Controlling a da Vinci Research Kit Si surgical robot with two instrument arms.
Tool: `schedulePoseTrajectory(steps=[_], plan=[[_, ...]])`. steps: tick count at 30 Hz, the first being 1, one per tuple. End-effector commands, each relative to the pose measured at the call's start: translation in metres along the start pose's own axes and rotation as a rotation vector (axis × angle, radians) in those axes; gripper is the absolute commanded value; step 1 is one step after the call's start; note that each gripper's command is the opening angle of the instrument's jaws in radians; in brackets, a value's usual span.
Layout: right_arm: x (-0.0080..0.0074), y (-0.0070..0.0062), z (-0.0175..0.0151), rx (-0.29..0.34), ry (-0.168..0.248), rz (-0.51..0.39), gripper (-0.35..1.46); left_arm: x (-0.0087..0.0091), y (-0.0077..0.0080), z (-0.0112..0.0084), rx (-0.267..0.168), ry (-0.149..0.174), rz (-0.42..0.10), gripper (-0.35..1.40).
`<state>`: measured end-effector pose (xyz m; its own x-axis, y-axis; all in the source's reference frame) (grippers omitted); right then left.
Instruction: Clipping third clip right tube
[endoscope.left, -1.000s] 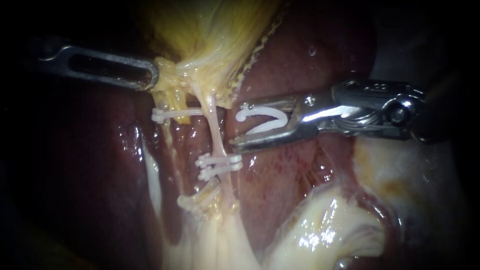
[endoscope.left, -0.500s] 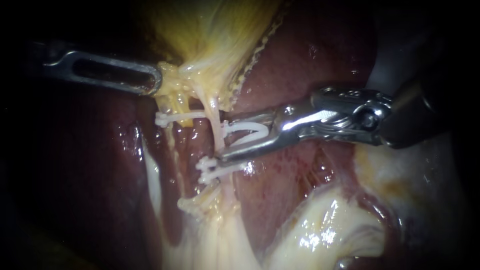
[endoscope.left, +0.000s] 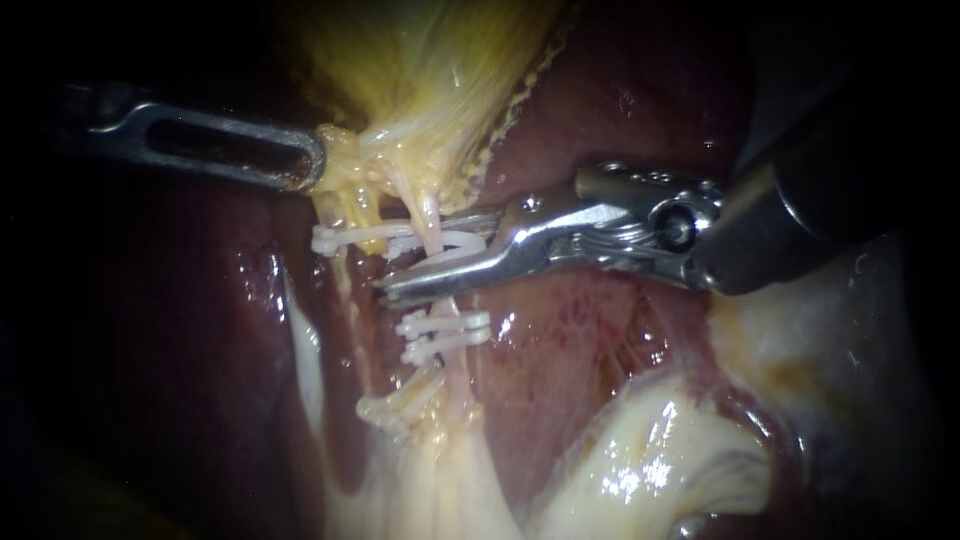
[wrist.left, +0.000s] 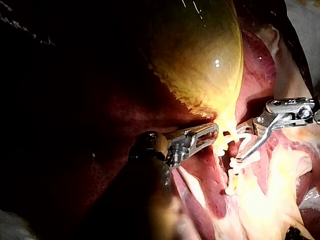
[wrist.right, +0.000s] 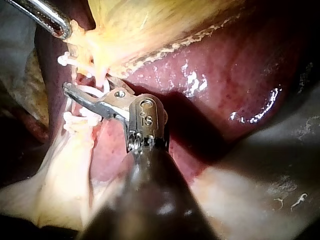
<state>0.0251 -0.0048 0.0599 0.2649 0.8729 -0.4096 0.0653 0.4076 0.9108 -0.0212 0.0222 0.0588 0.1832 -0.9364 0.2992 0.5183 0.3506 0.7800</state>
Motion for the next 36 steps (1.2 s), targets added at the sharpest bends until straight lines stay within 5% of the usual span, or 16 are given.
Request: schedulePoseTrajectory(steps=[1, 20, 33, 36], plan=[[0.0001, -0.0002, 0.0001, 0.009, 0.005, 0.010, 0.47, 0.0000, 0.0000, 0.0000, 0.000, 0.000, 0.000, -0.35], [0.0023, -0.0042, 0.0002, 0.139, 0.049, 0.033, 0.44, 0.0001, 0.0003, -0.0002, 0.001, 0.001, 0.001, -0.35], [0.0029, -0.0032, -0.0003, 0.143, 0.055, 0.036, 0.26, 0.0002, 0.0000, -0.0003, 0.001, 0.000, 0.001, -0.35], [0.0029, -0.0029, -0.0004, 0.144, 0.054, 0.048, 0.10, 0.0002, 0.0000, -0.0003, 0.001, 0.001, 0.001, -0.35]])
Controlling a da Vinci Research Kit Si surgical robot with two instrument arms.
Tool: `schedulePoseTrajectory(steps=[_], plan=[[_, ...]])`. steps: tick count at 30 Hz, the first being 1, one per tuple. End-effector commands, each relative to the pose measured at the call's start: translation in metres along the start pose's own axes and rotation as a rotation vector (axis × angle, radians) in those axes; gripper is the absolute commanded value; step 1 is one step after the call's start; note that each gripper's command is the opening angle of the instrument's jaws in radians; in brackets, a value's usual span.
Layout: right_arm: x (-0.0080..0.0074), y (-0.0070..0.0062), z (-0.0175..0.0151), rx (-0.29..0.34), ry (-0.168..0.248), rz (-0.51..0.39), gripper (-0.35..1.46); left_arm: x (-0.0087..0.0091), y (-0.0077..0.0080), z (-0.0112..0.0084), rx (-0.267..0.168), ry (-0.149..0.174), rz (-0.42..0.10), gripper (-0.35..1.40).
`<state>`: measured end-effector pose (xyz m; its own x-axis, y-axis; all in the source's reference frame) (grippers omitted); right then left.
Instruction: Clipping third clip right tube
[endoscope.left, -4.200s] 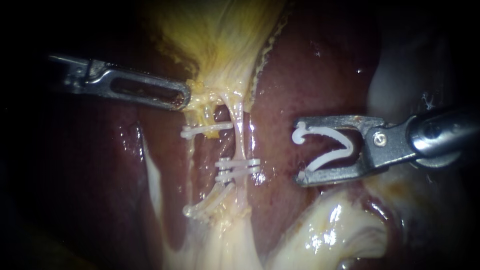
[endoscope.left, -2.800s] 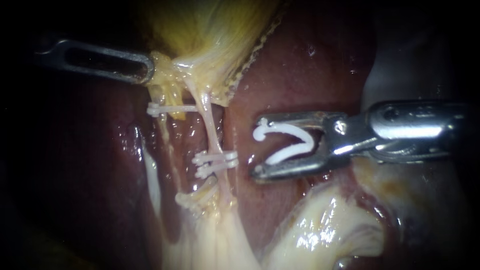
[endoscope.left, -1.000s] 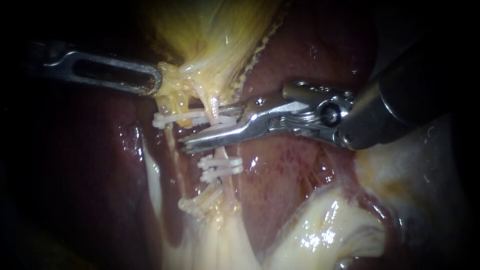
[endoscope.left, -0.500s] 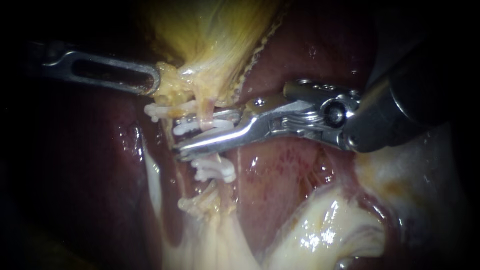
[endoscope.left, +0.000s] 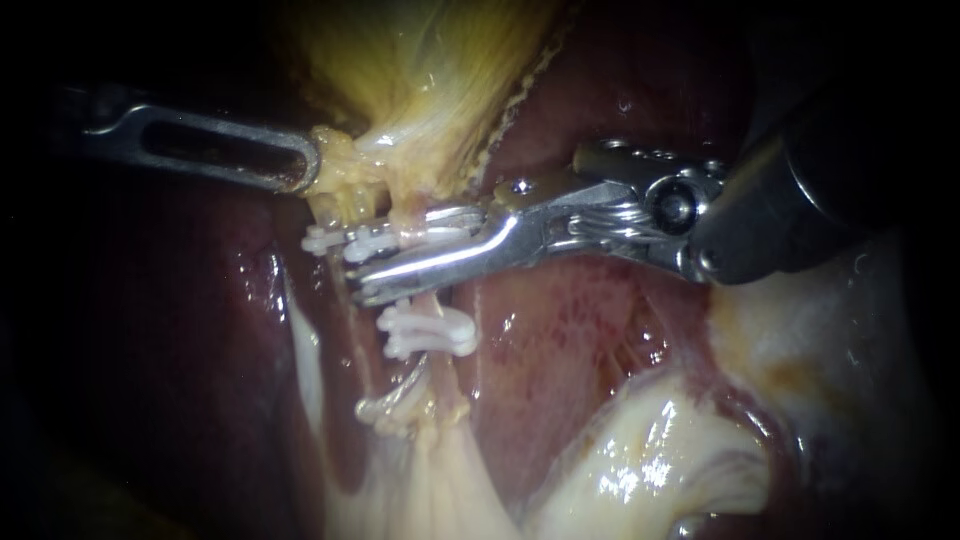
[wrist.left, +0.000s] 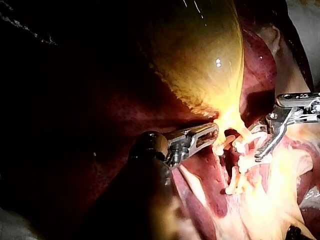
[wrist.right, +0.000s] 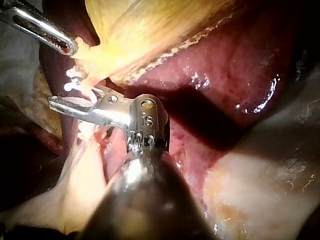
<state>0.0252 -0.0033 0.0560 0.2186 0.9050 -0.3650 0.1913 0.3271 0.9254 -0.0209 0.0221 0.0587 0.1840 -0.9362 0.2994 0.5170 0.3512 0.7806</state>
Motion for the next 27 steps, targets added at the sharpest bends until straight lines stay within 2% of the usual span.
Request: schedulePoseTrajectory(steps=[1, 14, 17, 27], plan=[[0.0000, 0.0001, 0.0000, 0.001, -0.001, 0.006, 0.07, 0.0000, 0.0000, 0.0000, -0.001, 0.000, 0.000, -0.35], [-0.0001, 0.0001, 0.0000, 0.001, -0.001, 0.012, -0.23, 0.0000, 0.0000, 0.0001, -0.001, -0.001, 0.000, -0.35], [-0.0001, 0.0001, 0.0000, 0.001, -0.002, 0.012, -0.35, 0.0001, 0.0000, 0.0002, -0.002, -0.001, 0.000, -0.35], [-0.0004, 0.0001, -0.0001, 0.004, -0.001, 0.010, -0.35, 0.0001, 0.0002, 0.0003, -0.002, -0.001, 0.001, -0.35]])
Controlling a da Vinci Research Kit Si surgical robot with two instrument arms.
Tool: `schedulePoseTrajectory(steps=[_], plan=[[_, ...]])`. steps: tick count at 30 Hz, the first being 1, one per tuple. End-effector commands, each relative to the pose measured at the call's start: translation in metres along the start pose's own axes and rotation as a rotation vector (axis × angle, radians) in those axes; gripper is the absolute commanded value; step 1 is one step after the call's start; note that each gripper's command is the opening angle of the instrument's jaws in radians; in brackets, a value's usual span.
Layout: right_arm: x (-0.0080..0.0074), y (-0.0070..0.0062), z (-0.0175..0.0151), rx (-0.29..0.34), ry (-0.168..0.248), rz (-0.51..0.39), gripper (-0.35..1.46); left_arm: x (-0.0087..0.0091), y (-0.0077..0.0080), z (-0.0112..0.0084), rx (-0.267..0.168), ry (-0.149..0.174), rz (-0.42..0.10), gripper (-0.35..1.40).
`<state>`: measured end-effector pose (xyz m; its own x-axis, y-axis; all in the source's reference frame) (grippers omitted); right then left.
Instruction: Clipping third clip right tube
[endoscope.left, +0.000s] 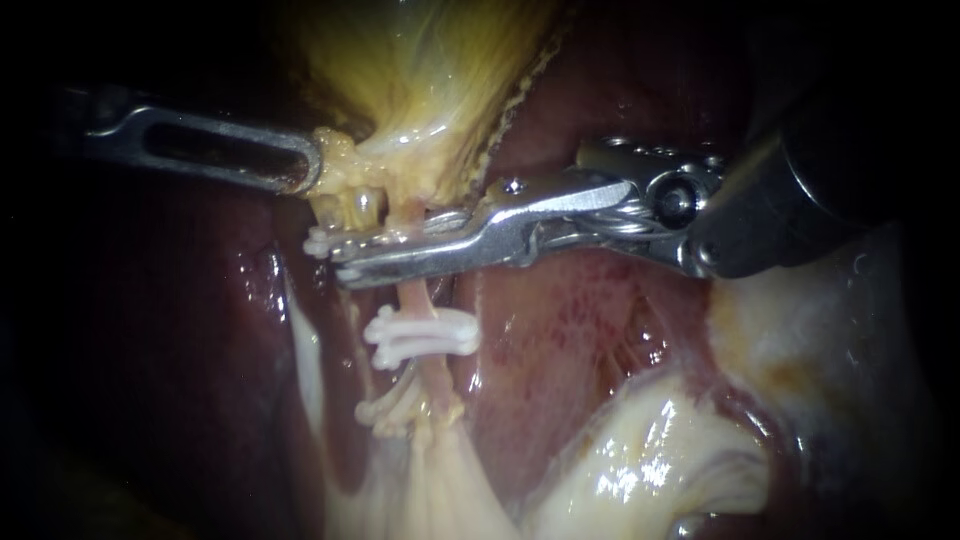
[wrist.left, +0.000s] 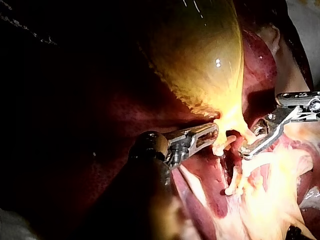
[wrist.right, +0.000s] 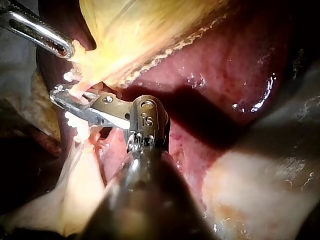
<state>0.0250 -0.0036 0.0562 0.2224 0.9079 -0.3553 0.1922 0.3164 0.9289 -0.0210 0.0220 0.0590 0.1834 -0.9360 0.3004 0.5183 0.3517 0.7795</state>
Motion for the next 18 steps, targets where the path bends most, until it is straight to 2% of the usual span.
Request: schedulePoseTrajectory(steps=[1, 18], plan=[[-0.0001, 0.0000, 0.0000, 0.001, 0.000, 0.000, -0.35, 0.0000, 0.0000, 0.0000, 0.000, 0.000, 0.001, -0.35], [-0.0001, 0.0000, -0.0001, 0.000, -0.002, 0.000, -0.35, 0.0000, 0.0001, 0.0001, 0.000, 0.000, 0.001, -0.35]])
